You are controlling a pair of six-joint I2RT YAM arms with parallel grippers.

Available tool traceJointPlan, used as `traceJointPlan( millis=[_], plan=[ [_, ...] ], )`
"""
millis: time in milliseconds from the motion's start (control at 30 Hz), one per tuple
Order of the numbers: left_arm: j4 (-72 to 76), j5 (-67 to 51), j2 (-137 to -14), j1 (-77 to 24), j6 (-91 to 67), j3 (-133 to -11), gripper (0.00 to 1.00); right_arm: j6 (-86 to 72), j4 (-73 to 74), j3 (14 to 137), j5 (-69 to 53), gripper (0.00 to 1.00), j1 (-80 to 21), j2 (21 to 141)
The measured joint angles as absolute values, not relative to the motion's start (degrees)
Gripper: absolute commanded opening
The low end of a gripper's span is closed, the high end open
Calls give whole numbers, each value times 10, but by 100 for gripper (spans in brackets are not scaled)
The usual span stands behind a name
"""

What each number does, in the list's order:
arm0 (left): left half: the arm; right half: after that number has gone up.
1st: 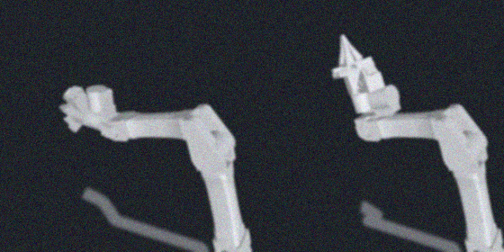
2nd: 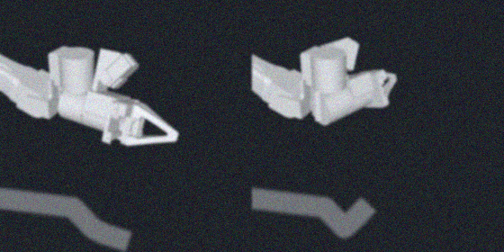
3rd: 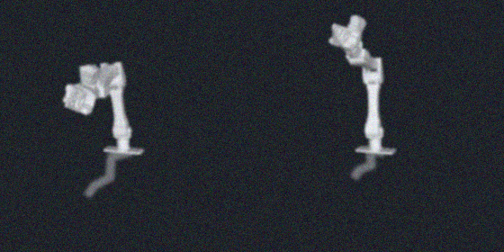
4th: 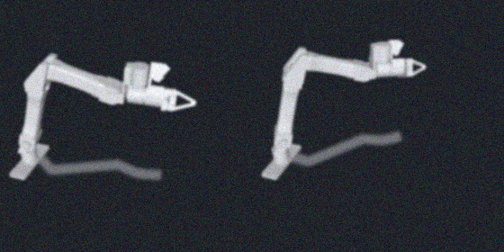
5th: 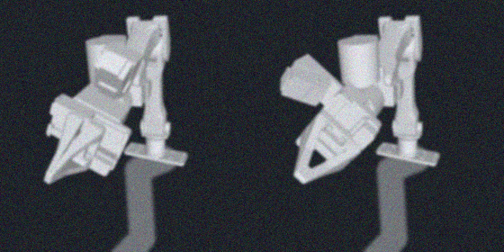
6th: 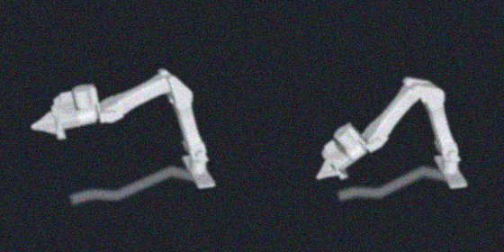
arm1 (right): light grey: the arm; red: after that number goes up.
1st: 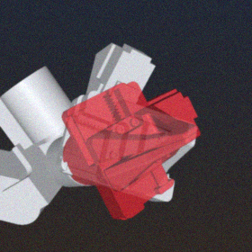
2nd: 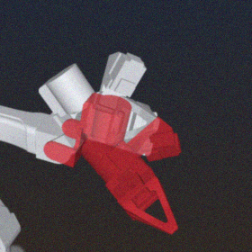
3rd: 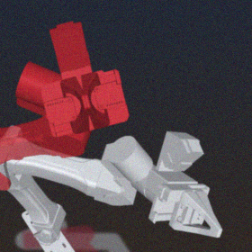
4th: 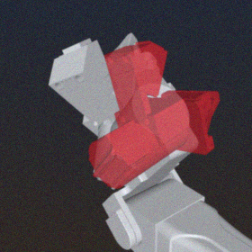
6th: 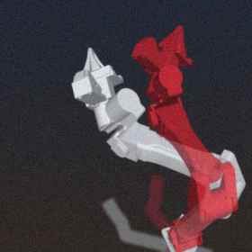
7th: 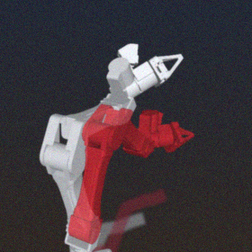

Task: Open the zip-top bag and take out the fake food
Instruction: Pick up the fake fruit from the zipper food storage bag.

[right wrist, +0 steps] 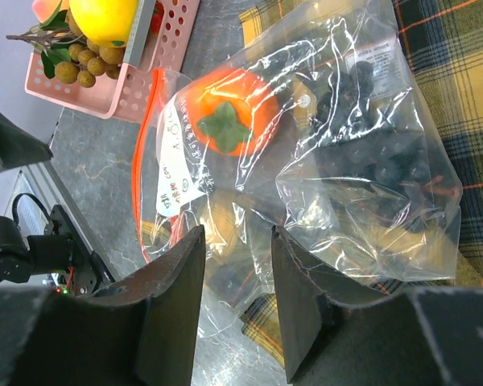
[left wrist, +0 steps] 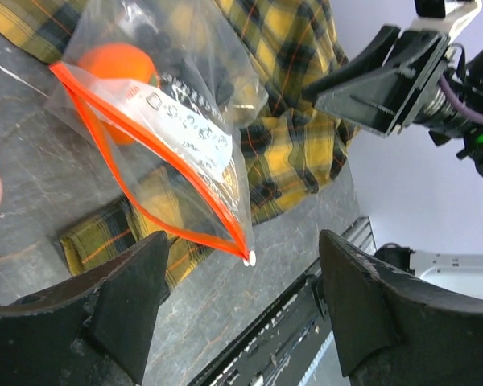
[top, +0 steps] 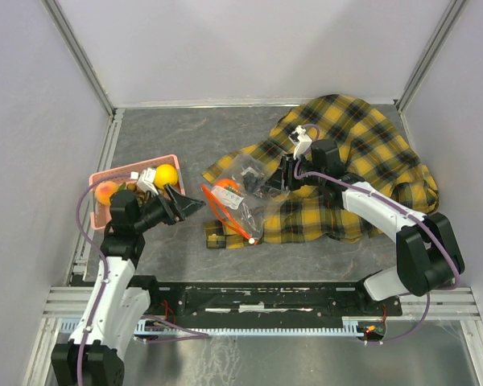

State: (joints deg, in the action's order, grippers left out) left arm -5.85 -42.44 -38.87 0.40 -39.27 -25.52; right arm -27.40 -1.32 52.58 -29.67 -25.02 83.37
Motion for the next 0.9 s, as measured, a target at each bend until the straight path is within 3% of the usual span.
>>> traceJointPlan(
  millis=[267, 700, 900],
  plan=[
    [-57, -389, -388, -56, -408, -230, 60, -278, -18, 526, -297, 47, -250, 834],
    [-17, -310, -456, -163, -432, -203, 51, -278, -17, 526, -297, 47, -250, 834],
    [15, -284, -509, -199, -436, -203, 37, -278, -17, 526, -297, 47, -250, 833]
  ],
)
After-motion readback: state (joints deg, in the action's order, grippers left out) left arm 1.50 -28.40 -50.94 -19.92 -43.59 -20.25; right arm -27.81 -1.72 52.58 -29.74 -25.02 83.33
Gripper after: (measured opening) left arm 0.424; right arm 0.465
